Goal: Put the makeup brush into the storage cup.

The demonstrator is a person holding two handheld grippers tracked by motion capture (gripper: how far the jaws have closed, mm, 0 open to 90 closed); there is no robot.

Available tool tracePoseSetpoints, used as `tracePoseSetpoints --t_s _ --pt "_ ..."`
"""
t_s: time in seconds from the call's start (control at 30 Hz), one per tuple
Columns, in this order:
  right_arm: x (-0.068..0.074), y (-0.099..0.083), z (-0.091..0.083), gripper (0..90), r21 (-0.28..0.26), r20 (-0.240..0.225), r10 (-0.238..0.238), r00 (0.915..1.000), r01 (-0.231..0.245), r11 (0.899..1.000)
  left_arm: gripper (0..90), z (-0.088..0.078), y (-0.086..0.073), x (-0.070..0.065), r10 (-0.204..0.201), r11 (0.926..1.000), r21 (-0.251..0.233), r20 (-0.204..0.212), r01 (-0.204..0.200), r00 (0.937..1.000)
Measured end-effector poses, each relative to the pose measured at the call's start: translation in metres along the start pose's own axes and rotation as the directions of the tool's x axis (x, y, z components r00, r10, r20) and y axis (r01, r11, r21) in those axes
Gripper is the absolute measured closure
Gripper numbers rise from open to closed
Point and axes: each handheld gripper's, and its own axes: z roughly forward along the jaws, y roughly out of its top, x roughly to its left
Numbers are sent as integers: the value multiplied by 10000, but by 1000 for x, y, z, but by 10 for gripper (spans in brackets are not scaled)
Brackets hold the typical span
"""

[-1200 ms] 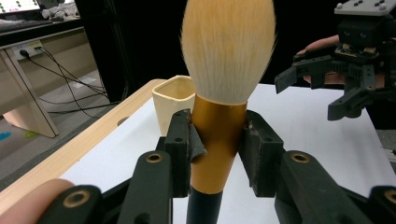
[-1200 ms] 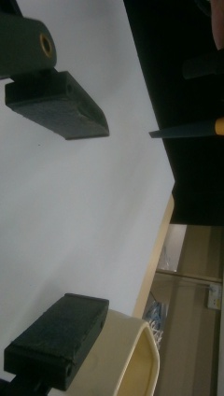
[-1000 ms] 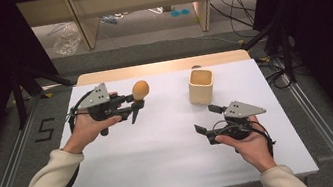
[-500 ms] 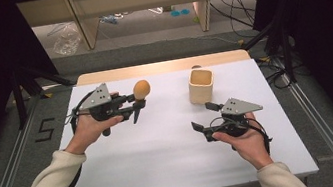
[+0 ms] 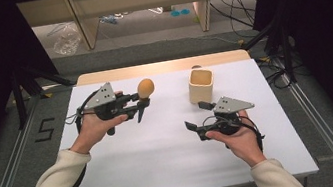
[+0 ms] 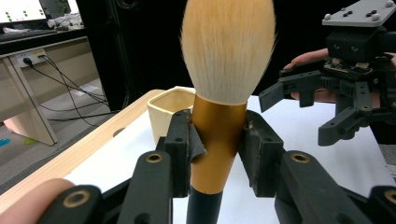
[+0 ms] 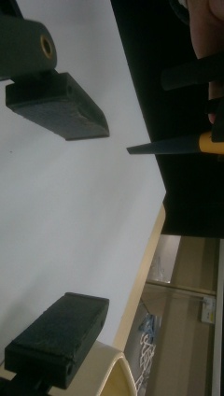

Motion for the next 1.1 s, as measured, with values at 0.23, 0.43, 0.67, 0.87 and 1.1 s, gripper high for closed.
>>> tracePoseSetpoints --t_s 0.23,0.43,0.67,0.87,1.1 --pt "1 4 8 166 -236 -83 -105 9999 103 9997 665 1 4 0 -123 9998 -174 -1 123 9999" --pt "5 8 19 166 -178 -252 -193 9995 189 9997 665 5 7 -5 -224 9996 -186 143 226 9996" --pt "7 12 29 166 -125 -418 -284 9987 279 9995 665 7 7 -5 -151 9996 -223 179 155 9997" --pt "10 15 37 170 -227 -480 -408 9980 398 9990 665 10 7 -7 -152 9996 -248 265 159 9995" --pt "12 14 45 171 -273 -640 -503 9967 487 9984 665 13 7 -8 -129 9995 -281 317 138 9994"
